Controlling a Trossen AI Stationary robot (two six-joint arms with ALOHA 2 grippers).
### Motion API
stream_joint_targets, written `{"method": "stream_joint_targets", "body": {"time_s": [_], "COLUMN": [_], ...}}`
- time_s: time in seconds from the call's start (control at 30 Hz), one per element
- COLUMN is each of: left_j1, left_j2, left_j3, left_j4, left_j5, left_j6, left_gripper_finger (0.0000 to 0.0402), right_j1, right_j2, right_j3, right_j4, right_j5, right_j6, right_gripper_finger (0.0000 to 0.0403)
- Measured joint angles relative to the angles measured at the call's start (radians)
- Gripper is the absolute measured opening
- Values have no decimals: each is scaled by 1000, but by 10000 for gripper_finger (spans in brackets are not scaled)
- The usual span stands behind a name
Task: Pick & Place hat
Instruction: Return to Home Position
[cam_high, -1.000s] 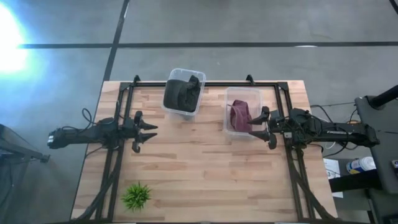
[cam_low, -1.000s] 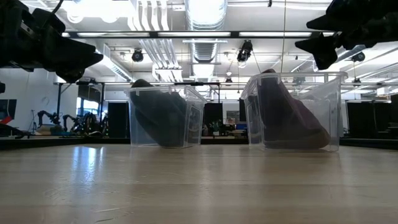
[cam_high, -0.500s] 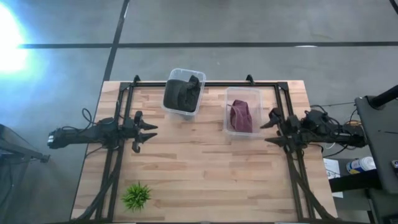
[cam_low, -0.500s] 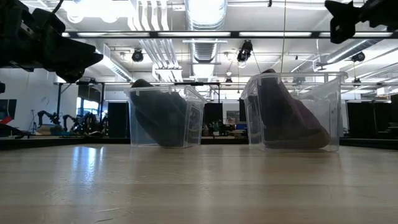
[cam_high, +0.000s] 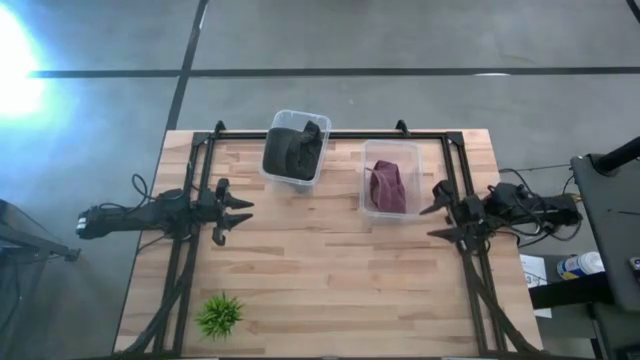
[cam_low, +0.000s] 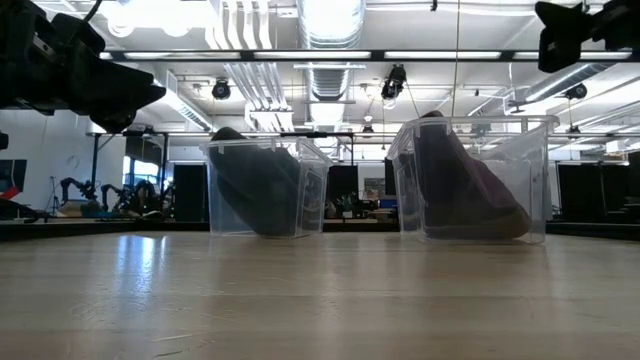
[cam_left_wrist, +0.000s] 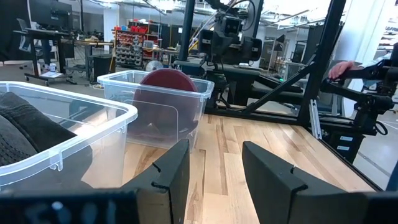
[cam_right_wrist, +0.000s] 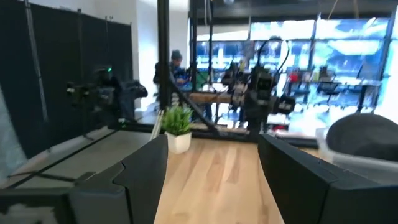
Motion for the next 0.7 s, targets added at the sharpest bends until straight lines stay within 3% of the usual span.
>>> {"method": "stream_joint_targets", "body": {"time_s": [0.43,0.7], "left_j1": [0,0], "left_j2": [0,0], "left_j3": [0,0], "left_j4": [-1,-2], "left_j5": [1,1], "left_j6": [-16,-18], "left_gripper_finger": [142,142], "right_j1": [-78,-176], "right_j2": [-11,-12], "right_j3": [-124,-171], "right_j4": [178,262], "right_j5": [0,-80], "right_j6": [50,-26], "right_gripper_finger": [247,247]}}
